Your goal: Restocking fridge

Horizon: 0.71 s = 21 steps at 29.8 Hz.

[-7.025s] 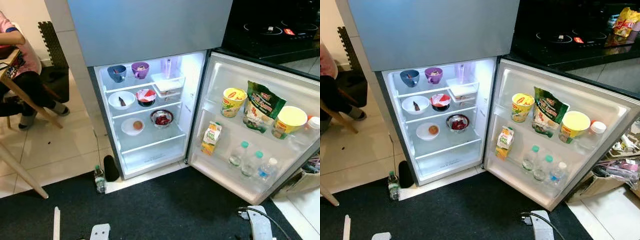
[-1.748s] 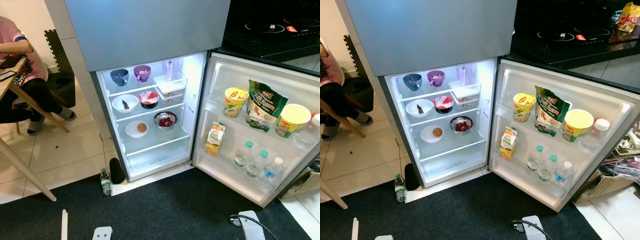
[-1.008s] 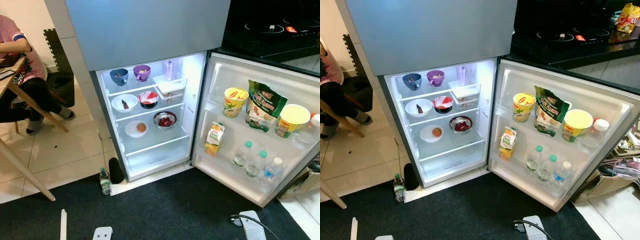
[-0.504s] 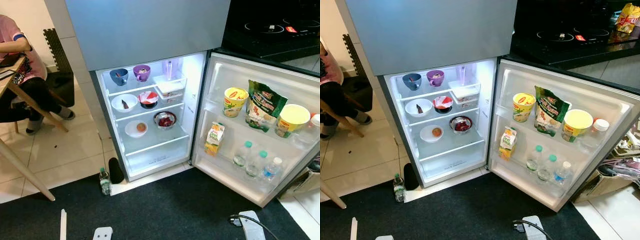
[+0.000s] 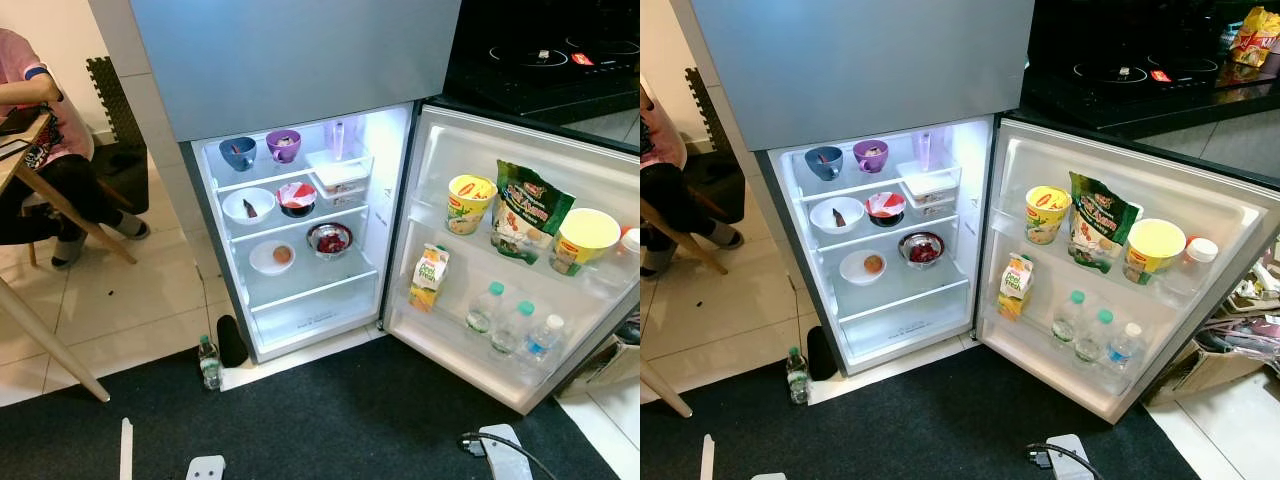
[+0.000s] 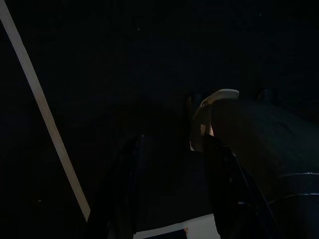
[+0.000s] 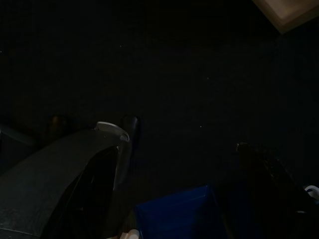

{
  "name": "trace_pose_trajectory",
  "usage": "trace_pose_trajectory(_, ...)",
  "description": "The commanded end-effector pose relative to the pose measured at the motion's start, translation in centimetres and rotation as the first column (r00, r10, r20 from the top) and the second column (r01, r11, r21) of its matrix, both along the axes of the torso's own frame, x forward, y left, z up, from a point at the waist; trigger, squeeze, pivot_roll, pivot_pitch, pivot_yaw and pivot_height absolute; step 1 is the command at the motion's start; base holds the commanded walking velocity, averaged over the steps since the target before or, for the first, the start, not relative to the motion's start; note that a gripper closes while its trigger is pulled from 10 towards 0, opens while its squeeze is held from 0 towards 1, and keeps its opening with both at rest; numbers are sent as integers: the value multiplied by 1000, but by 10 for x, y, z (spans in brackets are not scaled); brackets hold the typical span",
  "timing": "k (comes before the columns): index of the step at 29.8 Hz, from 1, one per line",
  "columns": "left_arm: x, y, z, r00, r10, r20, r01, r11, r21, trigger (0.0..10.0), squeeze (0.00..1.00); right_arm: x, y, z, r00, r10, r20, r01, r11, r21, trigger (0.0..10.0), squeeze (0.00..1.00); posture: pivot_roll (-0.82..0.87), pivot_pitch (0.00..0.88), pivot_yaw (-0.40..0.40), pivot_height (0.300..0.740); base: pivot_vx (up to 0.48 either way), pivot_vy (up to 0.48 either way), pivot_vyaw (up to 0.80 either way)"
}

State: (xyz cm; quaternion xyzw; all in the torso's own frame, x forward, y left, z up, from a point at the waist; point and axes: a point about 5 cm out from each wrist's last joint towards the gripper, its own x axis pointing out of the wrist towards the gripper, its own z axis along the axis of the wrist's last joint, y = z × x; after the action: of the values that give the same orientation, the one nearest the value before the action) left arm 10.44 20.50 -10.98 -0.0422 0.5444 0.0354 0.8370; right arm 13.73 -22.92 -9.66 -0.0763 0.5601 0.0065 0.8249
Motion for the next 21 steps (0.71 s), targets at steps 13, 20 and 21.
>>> trace_pose_trajectory(13,2,-5,-1,1000,-6,-6,5,1000,-13,10000,0,9,7,2,1000,8,16,-8,1000,6,10000,0,-19,0,1,740,0,0,0)
trace_pose_trajectory(20,0,-7,-1,1000,-8,-9,8,1000,-17,10000,0,8,6,1,1000,8,14,-8,1000,7,10000,0,-19,0,1,740,0,0,0)
trace_pose_trajectory(21,0,-7,-1,1000,-8,-11,7,1000,-17,10000,0,6,5,1,1000,7,11,-7,1000,6,10000,0,-22,0,1,740,0,0,0)
